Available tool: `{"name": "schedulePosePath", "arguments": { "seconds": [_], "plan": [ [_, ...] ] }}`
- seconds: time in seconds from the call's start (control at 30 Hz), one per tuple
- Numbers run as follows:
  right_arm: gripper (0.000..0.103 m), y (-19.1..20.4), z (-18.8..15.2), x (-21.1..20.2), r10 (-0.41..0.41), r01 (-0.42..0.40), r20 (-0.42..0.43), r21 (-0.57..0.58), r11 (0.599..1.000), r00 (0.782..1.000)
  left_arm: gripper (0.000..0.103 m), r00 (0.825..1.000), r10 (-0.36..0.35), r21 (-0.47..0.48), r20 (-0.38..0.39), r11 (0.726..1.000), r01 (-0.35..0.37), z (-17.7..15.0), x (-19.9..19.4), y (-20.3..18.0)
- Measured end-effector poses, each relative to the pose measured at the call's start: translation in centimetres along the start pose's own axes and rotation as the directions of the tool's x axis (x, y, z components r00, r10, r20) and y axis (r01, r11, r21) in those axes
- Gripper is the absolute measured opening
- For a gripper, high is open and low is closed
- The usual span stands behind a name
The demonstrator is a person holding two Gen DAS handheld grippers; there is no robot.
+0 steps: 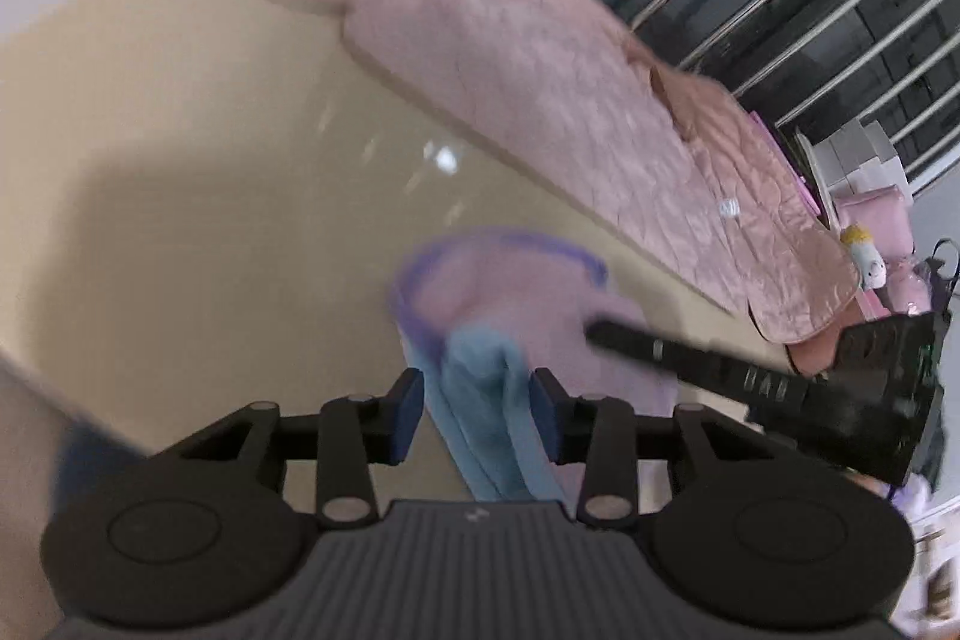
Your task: Fold clothes
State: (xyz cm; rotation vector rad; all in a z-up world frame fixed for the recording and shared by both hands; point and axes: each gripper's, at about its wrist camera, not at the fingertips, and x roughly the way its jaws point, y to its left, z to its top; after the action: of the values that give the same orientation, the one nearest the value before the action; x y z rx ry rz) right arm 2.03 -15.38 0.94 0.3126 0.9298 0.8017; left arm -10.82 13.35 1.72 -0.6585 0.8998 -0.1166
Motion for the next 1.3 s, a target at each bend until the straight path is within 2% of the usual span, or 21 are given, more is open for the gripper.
{"name": "schedulePosePath", "arguments": {
  "seconds": [0.1,0.13,0.17,0.23,0.33,0.43,0.5,0.57,0.63,0.73,0.8,0.87,1.0,1.07,1.13,1.17,1.2,1.23,1.3],
  "plan": [
    [0.014,-0.7,-0.3,-0.2,0.018,-0.019,0.015,0.051,0.999,1.0,0.035,0.999,-0.041,-0.082,0.013,0.996,0.042,0.2,1.4,0.5],
    [0.012,-0.7,-0.5,-0.3,0.008,-0.009,0.02,0.053,0.999,1.0,0.031,0.998,-0.059,-0.109,0.024,0.992,0.061,0.5,1.7,0.8],
    [0.011,-0.5,-0.5,-0.4,-0.005,0.004,0.029,0.05,0.999,1.0,0.016,0.997,-0.073,-0.115,0.035,0.99,0.077,0.7,1.8,0.9],
    [0.009,-0.3,-0.6,-1.0,-0.034,0.031,0.06,0.052,0.998,0.998,0.007,0.995,-0.085,-0.109,0.048,0.99,0.09,0.9,2.1,1.0],
    [0.008,0.5,-1.5,-2.7,-0.09,0.085,0.093,0.064,0.994,0.992,0.005,0.988,-0.148,-0.111,0.045,0.982,0.153,1.2,2.2,0.8],
    [0.007,2.5,-2.8,-5.4,-0.137,0.134,0.168,0.03,0.991,0.976,0.005,0.979,-0.192,-0.067,0.066,0.978,0.197,1.3,1.5,-0.3],
    [0.007,3.7,-3.0,-7.1,-0.154,0.159,0.24,-0.002,0.987,0.959,0.005,0.97,-0.228,-0.027,0.085,0.973,0.231,1.7,1.0,-1.2],
    [0.007,4.8,-2.8,-8.2,-0.199,0.231,0.315,-0.064,0.971,0.928,0.005,0.958,-0.264,0.011,0.108,0.964,0.264,2.5,0.9,-2.1],
    [0.007,5.4,-2.1,-8.0,-0.226,0.287,0.359,-0.125,0.95,0.906,0.004,0.957,-0.254,0.062,0.138,0.967,0.247,3.2,1.1,-3.1],
    [0.01,5.0,-1.2,-6.0,-0.226,0.33,0.41,-0.202,0.922,0.884,0.004,0.968,-0.181,0.125,0.175,0.979,0.16,3.8,2.3,-3.9],
    [0.016,4.2,-0.3,-3.2,-0.305,0.4,0.351,-0.241,0.884,0.885,0.004,0.982,-0.115,0.083,0.153,0.991,0.103,3.5,3.3,-3.5],
    [0.018,3.3,0.2,-1.3,-0.39,0.469,0.305,-0.249,0.848,0.869,0.004,0.986,-0.084,0.053,0.145,0.996,0.078,2.4,3.5,-2.9],
    [0.04,1.9,-0.4,-2.5,-0.358,0.417,0.3,-0.163,0.894,0.884,0.004,0.992,-0.045,0.042,0.121,0.998,0.04,0.9,3.5,-1.8],
    [0.042,1.2,-0.8,-3.3,-0.324,0.371,0.299,-0.116,0.921,0.898,0.005,0.995,-0.035,0.018,0.094,0.999,0.034,0.8,3.6,-1.4],
    [0.041,0.7,-1.3,-3.5,-0.297,0.334,0.272,-0.098,0.938,0.915,0.012,0.995,-0.058,-0.024,0.083,0.998,0.06,0.8,3.4,-1.2],
    [0.041,0.5,-1.4,-3.3,-0.29,0.322,0.255,-0.094,0.942,0.922,0.028,0.993,-0.09,-0.043,0.08,0.995,0.094,0.7,3.3,-1.3],
    [0.039,0.5,-1.5,-3.0,-0.29,0.319,0.238,-0.092,0.943,0.927,0.047,0.988,-0.134,-0.045,0.073,0.989,0.138,0.7,3.4,-1.5],
    [0.028,0.5,-1.6,-2.7,-0.292,0.318,0.221,-0.091,0.944,0.931,0.049,0.987,-0.148,-0.032,0.067,0.988,0.151,0.7,3.6,-1.7],
    [0.009,1.2,-2.7,-2.8,-0.299,0.32,0.21,-0.072,0.945,0.931,0.044,0.994,-0.092,0.02,0.064,0.996,0.091,0.5,3.9,-2.7]
  ]
}}
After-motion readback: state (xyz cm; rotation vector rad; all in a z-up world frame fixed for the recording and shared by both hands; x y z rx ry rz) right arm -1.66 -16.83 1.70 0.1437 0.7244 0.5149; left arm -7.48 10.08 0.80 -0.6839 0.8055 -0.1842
